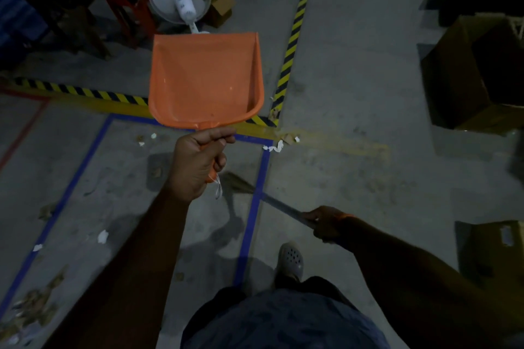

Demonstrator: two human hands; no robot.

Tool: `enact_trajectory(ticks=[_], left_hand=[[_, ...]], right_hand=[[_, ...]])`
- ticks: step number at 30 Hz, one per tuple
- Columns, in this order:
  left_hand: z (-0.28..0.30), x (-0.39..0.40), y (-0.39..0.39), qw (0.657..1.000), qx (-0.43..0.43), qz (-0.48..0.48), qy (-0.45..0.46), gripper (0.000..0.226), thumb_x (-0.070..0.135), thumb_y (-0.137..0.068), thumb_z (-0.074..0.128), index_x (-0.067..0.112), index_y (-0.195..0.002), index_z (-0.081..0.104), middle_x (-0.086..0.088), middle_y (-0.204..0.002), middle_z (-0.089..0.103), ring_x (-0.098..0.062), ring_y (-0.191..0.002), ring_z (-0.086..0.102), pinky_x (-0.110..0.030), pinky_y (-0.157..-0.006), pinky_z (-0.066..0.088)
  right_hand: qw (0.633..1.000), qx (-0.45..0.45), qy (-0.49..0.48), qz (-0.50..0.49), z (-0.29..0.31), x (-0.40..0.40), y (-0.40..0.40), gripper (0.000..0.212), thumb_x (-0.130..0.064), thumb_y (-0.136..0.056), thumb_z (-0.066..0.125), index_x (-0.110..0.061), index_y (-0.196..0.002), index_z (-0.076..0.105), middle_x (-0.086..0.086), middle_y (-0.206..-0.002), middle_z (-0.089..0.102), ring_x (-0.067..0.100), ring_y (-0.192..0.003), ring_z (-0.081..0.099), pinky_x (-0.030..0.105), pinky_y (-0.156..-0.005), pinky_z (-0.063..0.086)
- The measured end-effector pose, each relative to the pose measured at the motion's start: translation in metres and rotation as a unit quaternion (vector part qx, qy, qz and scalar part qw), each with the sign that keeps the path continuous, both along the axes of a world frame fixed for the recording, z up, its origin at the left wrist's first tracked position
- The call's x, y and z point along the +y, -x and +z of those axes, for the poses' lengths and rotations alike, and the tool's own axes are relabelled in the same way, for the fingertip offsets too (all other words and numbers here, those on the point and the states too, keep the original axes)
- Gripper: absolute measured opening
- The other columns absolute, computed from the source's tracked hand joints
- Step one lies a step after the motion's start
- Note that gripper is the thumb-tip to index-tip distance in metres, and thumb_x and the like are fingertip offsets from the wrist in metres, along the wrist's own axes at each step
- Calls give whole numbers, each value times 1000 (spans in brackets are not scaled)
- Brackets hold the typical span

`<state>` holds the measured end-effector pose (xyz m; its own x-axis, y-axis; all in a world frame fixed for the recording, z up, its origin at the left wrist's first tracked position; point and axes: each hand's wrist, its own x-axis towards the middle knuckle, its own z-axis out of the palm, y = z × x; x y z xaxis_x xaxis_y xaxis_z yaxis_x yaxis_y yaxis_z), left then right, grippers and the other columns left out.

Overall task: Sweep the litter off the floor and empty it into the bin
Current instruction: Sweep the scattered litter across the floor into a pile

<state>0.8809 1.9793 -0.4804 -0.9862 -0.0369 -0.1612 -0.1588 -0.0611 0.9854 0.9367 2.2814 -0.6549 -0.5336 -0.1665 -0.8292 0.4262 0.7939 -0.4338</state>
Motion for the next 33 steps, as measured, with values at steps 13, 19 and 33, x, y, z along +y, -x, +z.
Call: enact_trajectory(ticks=[13,19,33], left_hand=[[9,23,36,1000,7,12,-1,32,-6,-95,52,14,-104,75,-6,-90,73,-9,-47,50,-19,-44,40],[1,6,41,1000,-2,16,19,32,-6,-97,50,14,-107,74,-7,-94,72,-10,-48,51,-20,-45,39],[3,-53,101,998,-10,59,12,30,-8,-97,49,10,-105,71,-3,-88,73,-9,-46,51,-19,-44,39]], right_hand=[[986,101,-78,-104,12,71,73,54,-4,-84,67,-13,-136,55,17,-94,68,26,-61,65,30,-52,51],[975,58,-130,-173,-4,86,92,37,-6,-82,67,1,-118,63,17,-79,70,26,-58,67,31,-52,52],[979,21,-35,197,-13,-50,133,55,-5,-87,59,-15,-141,51,7,-102,60,8,-65,57,15,-46,43]])
